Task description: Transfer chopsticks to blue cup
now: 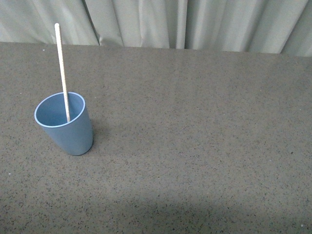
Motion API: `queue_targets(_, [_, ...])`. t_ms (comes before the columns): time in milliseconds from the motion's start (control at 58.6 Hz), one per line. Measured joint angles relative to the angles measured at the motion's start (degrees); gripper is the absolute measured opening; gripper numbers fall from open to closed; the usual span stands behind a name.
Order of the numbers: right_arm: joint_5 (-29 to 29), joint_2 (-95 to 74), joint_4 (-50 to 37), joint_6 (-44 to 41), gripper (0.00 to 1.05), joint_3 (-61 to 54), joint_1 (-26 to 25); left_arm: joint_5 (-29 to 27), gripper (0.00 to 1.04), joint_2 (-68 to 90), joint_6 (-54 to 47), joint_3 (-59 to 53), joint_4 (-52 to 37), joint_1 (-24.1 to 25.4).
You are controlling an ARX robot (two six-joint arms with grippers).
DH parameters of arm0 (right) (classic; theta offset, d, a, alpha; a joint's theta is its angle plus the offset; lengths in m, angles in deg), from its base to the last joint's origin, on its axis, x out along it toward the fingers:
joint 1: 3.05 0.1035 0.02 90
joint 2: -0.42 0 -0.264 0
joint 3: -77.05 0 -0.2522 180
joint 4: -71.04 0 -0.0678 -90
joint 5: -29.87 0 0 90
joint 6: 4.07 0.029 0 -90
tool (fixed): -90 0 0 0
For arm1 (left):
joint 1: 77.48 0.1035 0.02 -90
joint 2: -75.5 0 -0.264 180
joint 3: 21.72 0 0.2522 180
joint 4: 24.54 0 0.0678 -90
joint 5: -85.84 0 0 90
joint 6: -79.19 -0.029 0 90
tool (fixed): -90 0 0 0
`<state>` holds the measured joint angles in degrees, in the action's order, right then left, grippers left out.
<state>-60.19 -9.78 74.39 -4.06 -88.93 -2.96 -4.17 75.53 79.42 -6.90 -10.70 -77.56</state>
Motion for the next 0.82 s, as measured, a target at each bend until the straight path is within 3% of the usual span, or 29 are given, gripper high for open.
queue_targets(137, [0.13, 8.44, 9.94, 0.00, 0.01, 0.04, 0.00, -0.02, 0.98, 0.00, 0.00, 0.00, 0.00, 0.00])
queue_targets(205, [0.13, 9.90, 10.19, 0.00, 0.01, 0.04, 0.00, 0.00, 0.98, -0.02, 0.02, 0.00, 0.00, 0.00])
queue_targets(324, [0.13, 9.90, 10.34, -0.04, 0.27, 0.04, 0.00, 0.00, 0.98, -0.02, 0.00, 0.00, 0.00, 0.00])
queue_targets(563, [0.13, 9.94, 10.32, -0.04, 0.66, 0.04, 0.00, 0.00, 0.98, -0.02, 0.00, 0.00, 0.00, 0.00])
queue_targets(683, [0.13, 9.94, 10.34, -0.04, 0.92, 0.04, 0.00, 0.00, 0.98, -0.02, 0.00, 0.00, 0.00, 0.00])
queue_targets(734, [0.15, 9.94, 10.32, 0.00, 0.97, 0.04, 0.00, 0.00, 0.98, -0.02, 0.02, 0.00, 0.00, 0.00])
queue_targets(819, [0.13, 9.94, 10.34, -0.02, 0.95, 0.04, 0.00, 0.00, 0.98, -0.02, 0.02, 0.00, 0.00, 0.00])
